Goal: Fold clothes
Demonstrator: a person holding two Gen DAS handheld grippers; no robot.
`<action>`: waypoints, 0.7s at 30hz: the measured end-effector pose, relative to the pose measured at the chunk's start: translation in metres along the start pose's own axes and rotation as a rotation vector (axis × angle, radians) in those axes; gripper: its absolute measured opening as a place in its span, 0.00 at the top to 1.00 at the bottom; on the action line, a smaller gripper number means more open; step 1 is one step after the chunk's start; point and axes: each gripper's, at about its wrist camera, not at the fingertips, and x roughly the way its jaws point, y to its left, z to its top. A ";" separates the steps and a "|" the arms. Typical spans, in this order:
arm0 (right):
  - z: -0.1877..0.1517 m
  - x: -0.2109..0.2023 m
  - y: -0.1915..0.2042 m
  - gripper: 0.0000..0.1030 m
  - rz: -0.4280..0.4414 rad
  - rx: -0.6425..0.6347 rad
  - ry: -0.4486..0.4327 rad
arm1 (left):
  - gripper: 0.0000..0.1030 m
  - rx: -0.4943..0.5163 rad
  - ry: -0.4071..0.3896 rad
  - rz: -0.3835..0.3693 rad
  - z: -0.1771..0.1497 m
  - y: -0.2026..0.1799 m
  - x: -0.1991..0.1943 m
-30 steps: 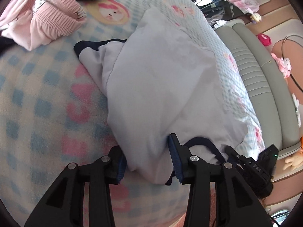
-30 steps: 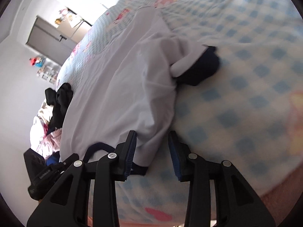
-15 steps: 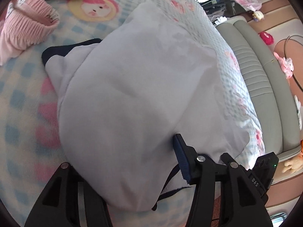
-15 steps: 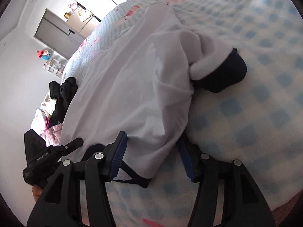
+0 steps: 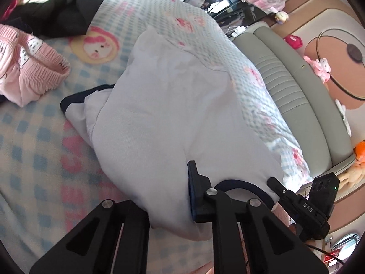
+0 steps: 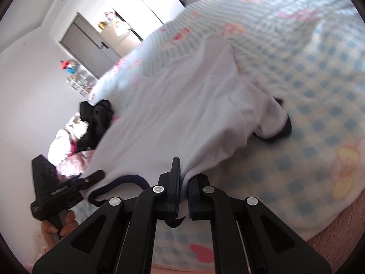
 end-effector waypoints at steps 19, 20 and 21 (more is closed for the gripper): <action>-0.017 0.019 -0.016 0.87 -0.190 -0.063 0.121 | 0.83 -0.161 0.030 -0.036 -0.041 0.041 -0.013; -0.015 0.013 -0.015 0.87 -0.213 -0.067 0.107 | 0.82 -0.155 0.028 0.030 -0.042 0.041 -0.017; -0.014 0.009 -0.014 0.87 -0.209 -0.071 0.098 | 0.78 -0.149 0.025 0.095 -0.042 0.041 -0.021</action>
